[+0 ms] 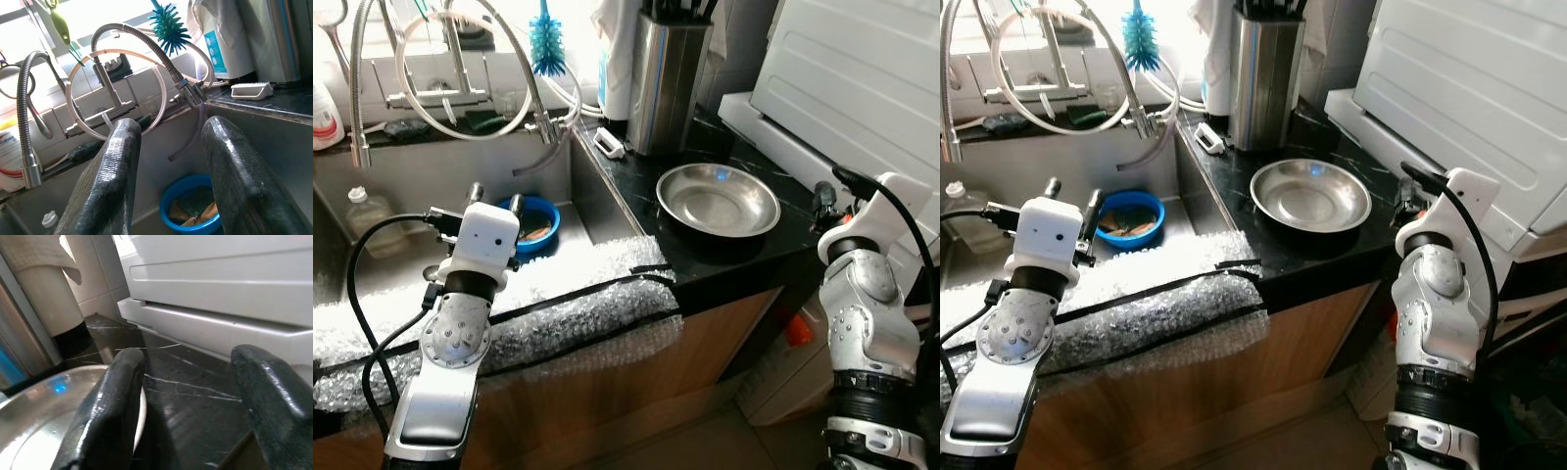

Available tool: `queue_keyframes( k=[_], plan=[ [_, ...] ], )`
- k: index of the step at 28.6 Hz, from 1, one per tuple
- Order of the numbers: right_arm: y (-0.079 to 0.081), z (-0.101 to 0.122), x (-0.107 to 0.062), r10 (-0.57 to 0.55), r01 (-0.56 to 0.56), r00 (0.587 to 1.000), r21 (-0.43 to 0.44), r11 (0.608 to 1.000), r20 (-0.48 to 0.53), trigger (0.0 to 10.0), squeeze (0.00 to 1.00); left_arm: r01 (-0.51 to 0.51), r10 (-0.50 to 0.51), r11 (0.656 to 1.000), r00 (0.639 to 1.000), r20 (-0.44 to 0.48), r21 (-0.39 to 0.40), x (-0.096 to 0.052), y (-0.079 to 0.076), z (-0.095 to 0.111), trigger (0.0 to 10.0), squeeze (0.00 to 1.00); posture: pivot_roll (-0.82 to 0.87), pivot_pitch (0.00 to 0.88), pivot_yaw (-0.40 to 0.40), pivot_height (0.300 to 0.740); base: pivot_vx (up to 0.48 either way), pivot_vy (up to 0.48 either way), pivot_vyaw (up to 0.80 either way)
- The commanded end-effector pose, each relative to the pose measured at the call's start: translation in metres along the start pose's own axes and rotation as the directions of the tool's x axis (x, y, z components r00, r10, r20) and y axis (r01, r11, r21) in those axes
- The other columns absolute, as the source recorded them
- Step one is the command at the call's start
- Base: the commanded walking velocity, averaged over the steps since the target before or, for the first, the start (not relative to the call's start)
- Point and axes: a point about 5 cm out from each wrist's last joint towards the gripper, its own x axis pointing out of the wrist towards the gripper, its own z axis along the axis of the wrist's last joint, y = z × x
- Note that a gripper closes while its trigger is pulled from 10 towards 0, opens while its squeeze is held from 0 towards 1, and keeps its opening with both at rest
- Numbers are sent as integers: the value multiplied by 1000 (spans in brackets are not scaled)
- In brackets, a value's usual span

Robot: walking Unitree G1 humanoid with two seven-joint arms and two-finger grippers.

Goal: Kitchen organization

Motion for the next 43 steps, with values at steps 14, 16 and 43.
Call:
queue_keyframes(
  k=[14,16,43],
  plan=[
    [8,-16,13,41,-12,982,154,988,-185,10000,0,23,-25,998,999,34,51,2,-4,4,10000,0,34,0,-96,740,0,0,0],
    [10,-17,14,62,-31,978,153,988,-201,10000,0,19,-21,999,999,41,47,3,-4,6,10000,0,36,0,-97,740,0,0,0],
    [20,-28,26,83,-6,958,271,963,-274,10000,0,29,-32,997,999,40,68,3,-6,6,10000,0,33,0,-97,740,0,0,0]
  ],
)
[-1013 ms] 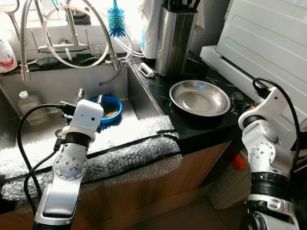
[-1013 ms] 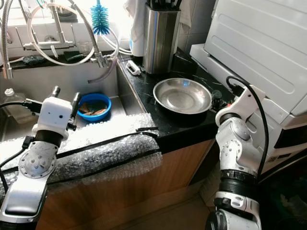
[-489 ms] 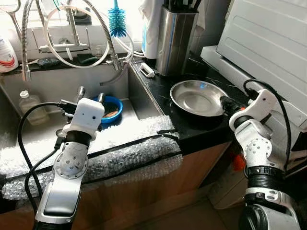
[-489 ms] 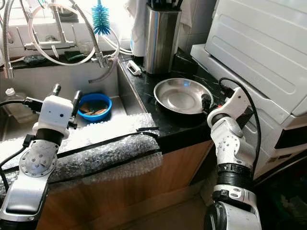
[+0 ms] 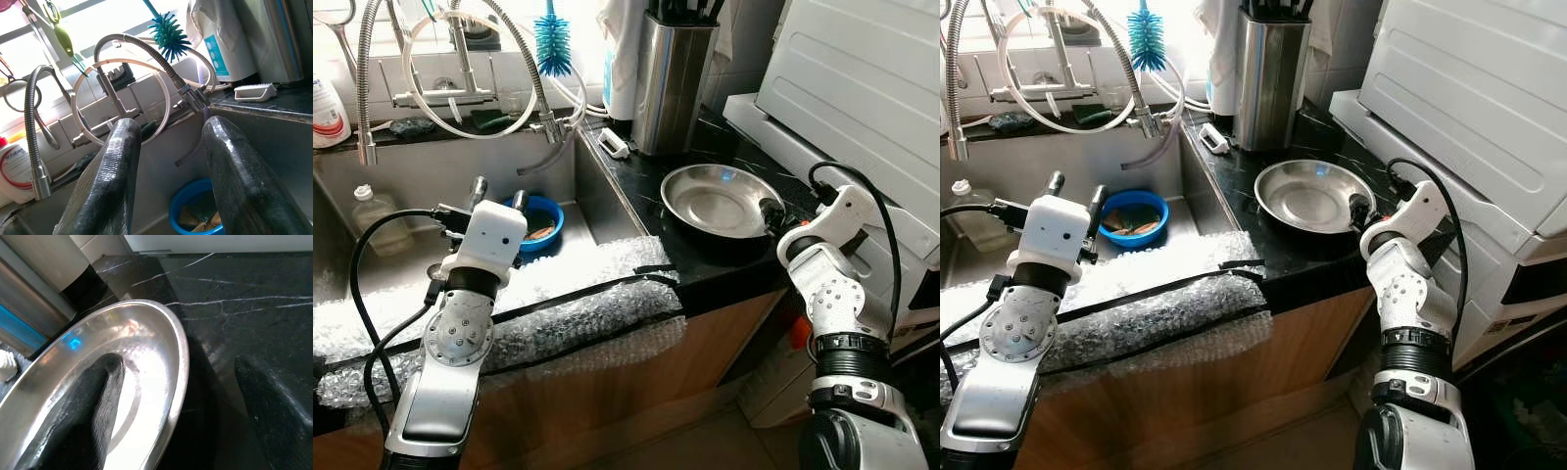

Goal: Kitchen organization

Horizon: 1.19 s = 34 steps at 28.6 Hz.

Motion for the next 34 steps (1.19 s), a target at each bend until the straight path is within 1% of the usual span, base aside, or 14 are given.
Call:
queue_keyframes(
  k=[1,6,10,14,16,18,20,23,26,27,28,29,32,34],
  plan=[
    [1,7,2,-5,5,1000,13,1000,17,10000,0,20,-21,1000,1000,9,19,1,-4,2,10000,0,33,0,-97,740,0,0,0],
    [0,4,5,-10,10,1000,18,1000,5,10000,0,19,-19,1000,1000,9,24,1,-1,2,10000,0,42,0,-96,740,0,0,0],
    [0,3,7,-12,15,1000,-178,984,18,10000,0,15,-15,1000,1000,8,27,1,-1,2,10000,0,45,0,-95,740,0,0,0],
    [-1,2,10,-4,6,1000,-179,984,13,10000,0,14,-14,1000,1000,10,27,1,-1,2,10000,0,45,0,-93,740,0,0,0],
    [1,3,11,12,-6,1000,-254,967,21,8706,0,13,-13,1000,1000,12,27,2,0,2,10000,0,44,0,-91,740,0,0,0],
    [4,3,12,26,-19,999,-267,964,24,2627,0,13,-14,999,1000,14,30,2,0,3,10000,0,43,0,-90,740,0,0,0],
    [5,3,13,27,-20,999,-261,965,20,0,0,14,-14,999,1000,15,29,2,0,3,10000,0,45,0,-91,740,0,0,0],
    [6,2,14,23,-16,999,-256,967,23,3098,0,15,-16,999,1000,17,31,2,0,3,10000,0,46,0,-91,740,0,0,0],
    [7,-2,16,32,-29,999,-216,976,8,4431,0,27,-28,998,999,23,51,2,-1,3,10000,0,47,0,-92,740,0,0,0],
    [7,-2,16,35,-32,999,-208,978,8,4196,0,30,-31,998,999,24,55,2,-2,4,10000,0,47,0,-92,740,0,0,0],
    [8,-2,17,37,-35,999,-202,979,7,667,0,31,-32,998,999,25,55,2,-2,4,10000,0,48,0,-91,740,0,0,0],
    [9,-2,17,41,-39,999,-195,980,5,0,0,31,-32,998,999,25,53,2,-2,4,10000,0,47,0,-92,740,0,0,0],
    [12,-1,18,47,-44,999,-186,982,10,10000,0,31,-33,998,999,26,53,2,-2,4,10000,0,47,0,-91,740,0,0,0],
    [12,-1,18,47,-44,999,-179,983,12,10000,0,33,-34,998,999,27,54,2,-3,4,10000,0,47,0,-91,740,0,0,0]
  ],
)
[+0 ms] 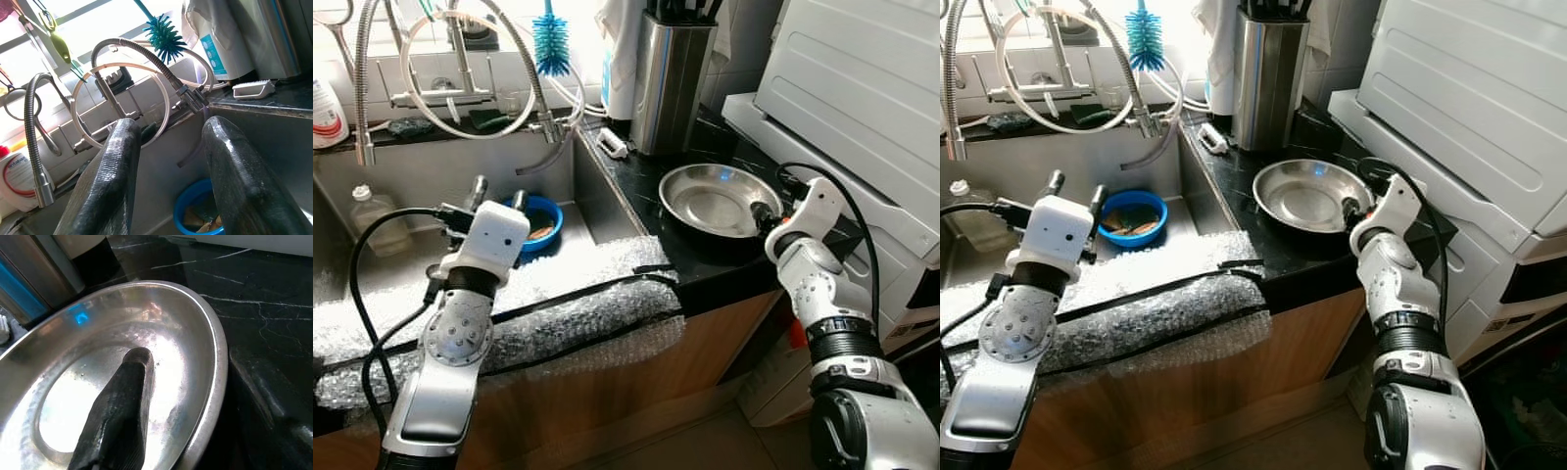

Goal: Kitchen organization

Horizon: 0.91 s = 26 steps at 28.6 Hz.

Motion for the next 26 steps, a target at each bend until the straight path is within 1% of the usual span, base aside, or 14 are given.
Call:
queue_keyframes(
  k=[1,4,5,7,10,13,19,20,26],
  plan=[
    [3,7,1,8,-8,1000,24,1000,21,10000,0,16,-16,1000,1000,20,9,2,-2,3,10000,0,47,0,-91,740,0,0,0],
    [1,4,3,-9,9,1000,87,996,3,10000,0,17,-17,1000,1000,23,11,3,-2,4,10000,0,48,0,-91,740,0,0,0],
    [1,4,3,-9,9,1000,87,996,3,10000,0,17,-17,1000,1000,23,11,3,-2,4,10000,0,48,0,-91,740,0,0,0],
    [1,3,3,-12,12,1000,122,992,-3,10000,0,17,-18,1000,1000,25,13,3,-2,4,10000,0,49,0,-92,740,0,0,0],
    [2,3,3,-8,9,1000,129,992,-5,10000,0,19,-19,1000,999,27,16,3,-2,4,10000,0,48,0,-91,740,0,0,0],
    [3,2,4,-13,16,1000,163,987,-17,10000,0,25,-26,999,999,34,25,4,-3,5,10000,0,51,0,-92,740,0,0,0],
    [3,-1,5,-15,19,1000,178,984,-25,10000,0,27,-28,999,999,36,26,4,-3,6,10000,0,51,0,-90,740,0,0,0],
    [3,-1,5,-13,17,1000,184,983,-23,0,0,28,-29,999,999,36,27,4,-3,6,10000,0,50,0,-90,740,0,0,0],
    [6,3,5,-5,7,1000,186,983,-13,0,0,29,-30,999,999,36,28,4,-3,6,10000,0,50,0,-91,740,0,0,0]
  ],
)
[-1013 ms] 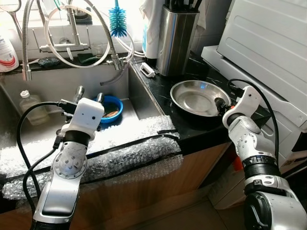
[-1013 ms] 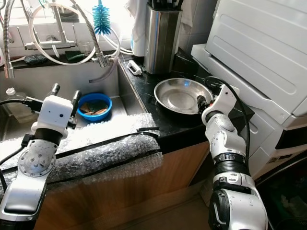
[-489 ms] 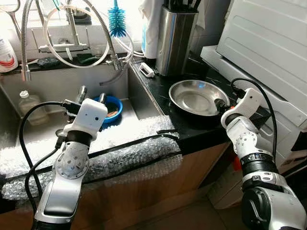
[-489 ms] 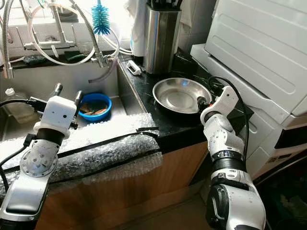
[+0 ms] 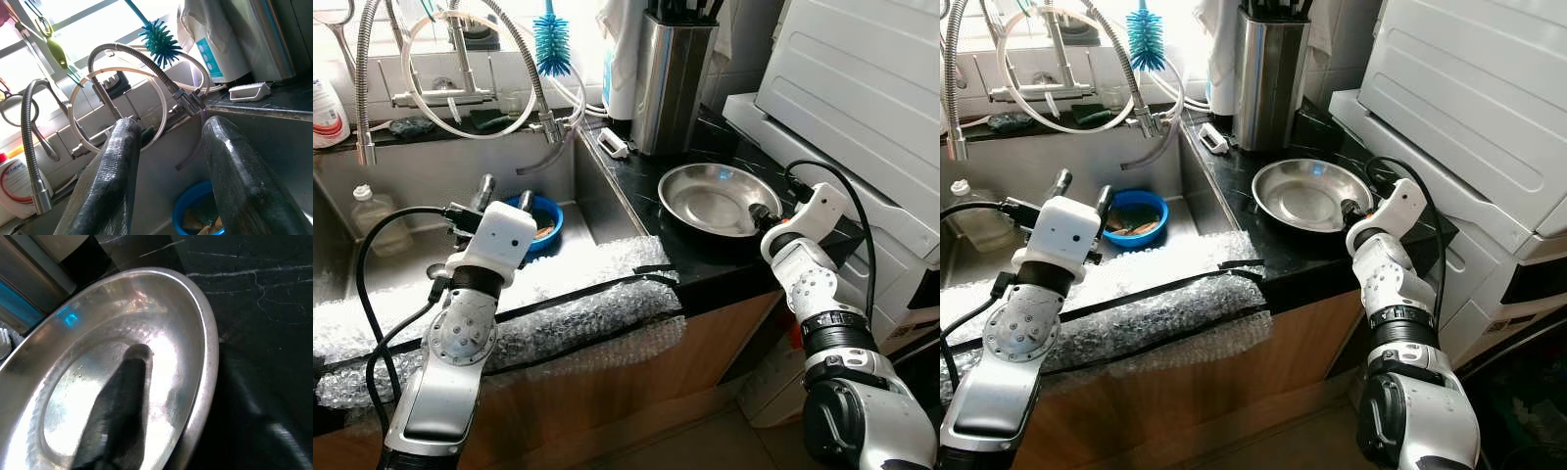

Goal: Kitchen organization

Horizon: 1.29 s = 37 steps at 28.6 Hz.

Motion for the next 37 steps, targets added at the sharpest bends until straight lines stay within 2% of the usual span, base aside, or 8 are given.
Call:
queue_keyframes(
  k=[1,14,17,24,27,28,33,37],
  plan=[
    [5,7,1,5,-5,1000,11,1000,20,0,0,14,-14,1000,1000,22,18,3,-1,3,10000,0,50,0,-92,740,0,0,0],
    [8,7,1,28,-28,999,-1,1000,45,0,0,8,-8,1000,1000,26,17,4,-2,4,10000,0,46,0,-92,740,0,0,0],
    [15,17,-1,82,-85,985,14,996,151,0,0,-1,1,1000,999,32,16,4,-2,6,10000,0,46,0,-92,740,0,0,0],
    [32,27,-8,176,-197,940,44,980,292,0,0,-43,43,999,998,38,6,7,3,6,10000,0,43,0,-89,740,0,0,0],
    [43,27,-11,264,-299,904,57,952,337,0,0,-83,85,994,996,23,-72,10,9,8,10000,0,39,0,-89,740,0,0,0],
    [51,24,-14,327,-353,881,15,935,342,10000,0,-102,104,984,995,2,-148,12,11,8,10000,0,38,0,-88,740,0,0,0],
    [64,21,-25,452,-450,800,-105,887,394,10000,0,-109,107,930,994,-25,-351,16,17,11,10000,0,36,0,-82,740,0,0,0],
    [70,15,-33,532,-519,746,-152,841,399,10000,0,-118,121,836,992,-29,-535,19,24,16,10000,0,37,0,-79,740,0,0,0]
  ],
)
